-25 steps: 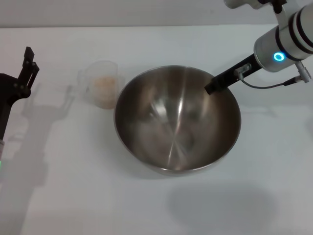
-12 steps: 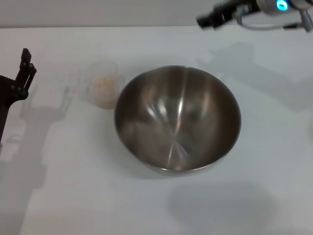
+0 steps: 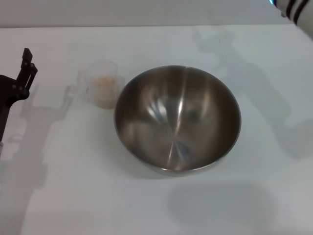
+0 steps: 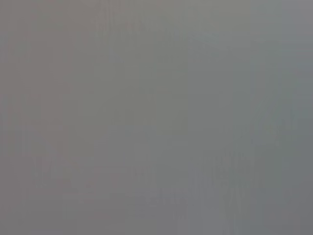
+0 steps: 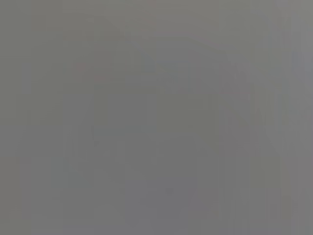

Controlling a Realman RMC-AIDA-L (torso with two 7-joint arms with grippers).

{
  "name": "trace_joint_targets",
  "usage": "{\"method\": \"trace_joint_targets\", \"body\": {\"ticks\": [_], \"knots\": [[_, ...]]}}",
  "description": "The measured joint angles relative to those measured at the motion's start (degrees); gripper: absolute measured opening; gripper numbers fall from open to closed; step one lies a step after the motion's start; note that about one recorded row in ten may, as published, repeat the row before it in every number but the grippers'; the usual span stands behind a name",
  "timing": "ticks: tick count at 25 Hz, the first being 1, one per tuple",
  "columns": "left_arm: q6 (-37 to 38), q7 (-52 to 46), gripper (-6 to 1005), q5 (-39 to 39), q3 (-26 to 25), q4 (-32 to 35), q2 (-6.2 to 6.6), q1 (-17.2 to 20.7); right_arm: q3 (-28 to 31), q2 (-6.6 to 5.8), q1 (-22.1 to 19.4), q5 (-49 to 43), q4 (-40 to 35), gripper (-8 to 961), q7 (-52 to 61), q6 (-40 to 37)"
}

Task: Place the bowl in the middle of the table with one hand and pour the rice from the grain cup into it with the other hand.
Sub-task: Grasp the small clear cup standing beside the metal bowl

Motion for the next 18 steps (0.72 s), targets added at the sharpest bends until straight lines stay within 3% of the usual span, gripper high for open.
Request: {"method": "trace_joint_targets", "body": {"ticks": [1, 4, 5, 6, 10, 11, 16, 18], "knots": [[0.0, 0.0, 737, 0.0, 0.0, 0.0, 0.00, 0.0, 0.0, 0.00, 0.0, 0.0, 0.0, 467, 0.0, 0.0], [0.0, 0.0, 736, 0.1, 0.7, -0.1, 0.00, 0.3, -3.9, 0.02, -1.8, 0.4, 9.5, 467, 0.7, -21.1], [-0.1, -0.3, 735, 0.2, 1.9, -0.1, 0.00, 0.7, -6.0, 0.02, -1.5, 0.5, 18.2, 467, 2.6, -34.9], [-0.1, -0.3, 735, 0.2, 1.9, -0.1, 0.00, 0.7, -6.0, 0.02, -1.5, 0.5, 18.2, 467, 2.6, -34.9], [-0.5, -0.4, 733, 0.2, 5.2, -0.1, 0.00, 1.4, -7.8, -0.12, 2.7, 0.5, 43.4, 467, 17.1, -66.6], [-1.4, -0.4, 733, 0.2, 6.0, -0.1, -0.02, 1.5, -7.7, -0.19, 3.4, 0.6, 47.7, 467, 20.8, -70.8], [-4.1, -0.4, 731, 0.2, 7.1, -0.1, -0.09, 1.4, -7.4, -0.32, 3.5, 0.6, 54.8, 467, 25.2, -75.6], [-9.1, -0.4, 731, 0.2, 7.6, -0.2, -0.18, 0.4, -6.9, -0.30, 3.1, 0.6, 56.4, 467, 24.7, -76.2]]}}
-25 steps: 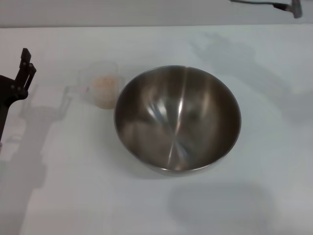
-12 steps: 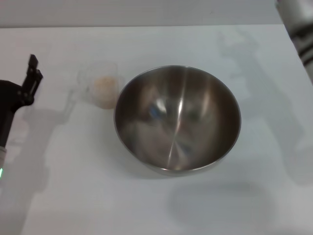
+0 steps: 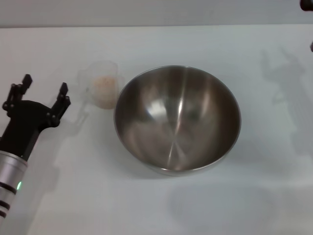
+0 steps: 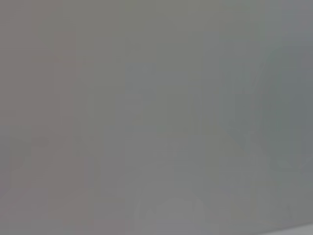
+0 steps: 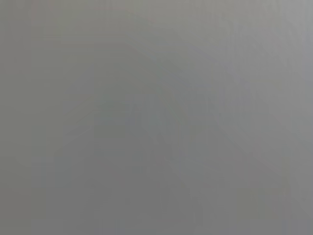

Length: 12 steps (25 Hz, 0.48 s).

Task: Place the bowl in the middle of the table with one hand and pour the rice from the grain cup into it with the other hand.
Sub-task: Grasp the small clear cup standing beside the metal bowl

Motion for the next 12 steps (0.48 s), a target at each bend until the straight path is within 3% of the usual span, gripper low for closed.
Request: {"method": "trace_joint_targets", "body": {"ticks": [12], "knots": [[-12.0, 0.5, 726, -0.4, -1.3, 0.2, 0.00, -5.2, 4.6, 0.11, -2.2, 0.0, 3.7, 467, -0.2, -1.2]]}}
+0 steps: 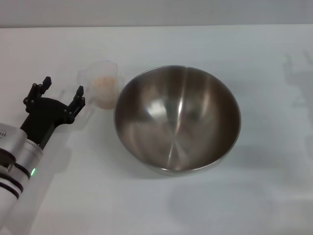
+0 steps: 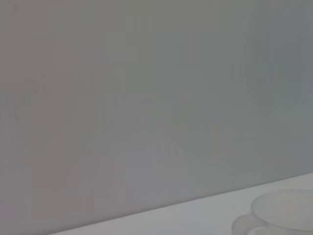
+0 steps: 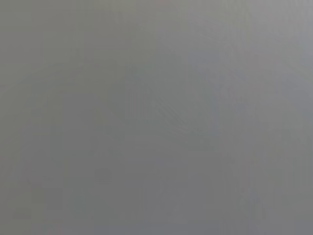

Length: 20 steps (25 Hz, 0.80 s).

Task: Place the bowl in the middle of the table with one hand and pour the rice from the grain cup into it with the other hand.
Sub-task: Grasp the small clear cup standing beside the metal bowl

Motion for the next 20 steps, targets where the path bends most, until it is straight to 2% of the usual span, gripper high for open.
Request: {"method": "trace_joint_targets", "body": {"ticks": [20], "knots": [[-7.3, 0.1, 719, 0.0, -4.0, 1.1, 0.01, -4.9, 1.3, -0.16, 0.0, 0.0, 0.4, 467, 0.0, 0.1]]}}
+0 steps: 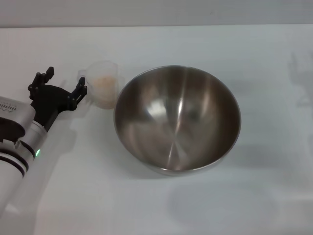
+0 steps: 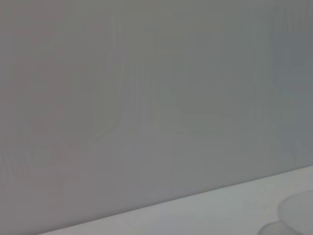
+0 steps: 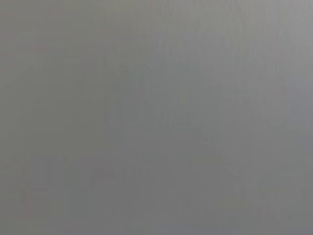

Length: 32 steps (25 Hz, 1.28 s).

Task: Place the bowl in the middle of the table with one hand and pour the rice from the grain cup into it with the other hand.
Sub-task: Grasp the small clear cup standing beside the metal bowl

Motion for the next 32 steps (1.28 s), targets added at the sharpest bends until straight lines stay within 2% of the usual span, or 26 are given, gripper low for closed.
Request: {"method": "trace_joint_targets", "body": {"ticks": [19, 24, 30, 32], "knots": [[-3.0, -0.5, 712, 0.0, -3.2, -0.3, -0.04, -1.5, 0.6, 0.00, 0.7, 0.0, 0.0, 467, 0.0, 0.6], [-3.1, -0.6, 471, 0.1, -3.6, -0.6, -0.01, -1.6, 0.6, 0.00, 0.8, 0.0, 0.0, 467, 0.0, 0.6], [-3.2, -0.6, 231, 0.2, -3.3, -1.7, -0.01, -1.5, 0.6, 0.00, 0.5, 0.0, 0.0, 467, 0.0, 0.4], [-3.2, -0.6, 200, 0.3, -3.2, -2.1, -0.01, -1.5, 0.6, 0.00, 0.5, 0.0, 0.0, 467, 0.0, 0.3]]}}
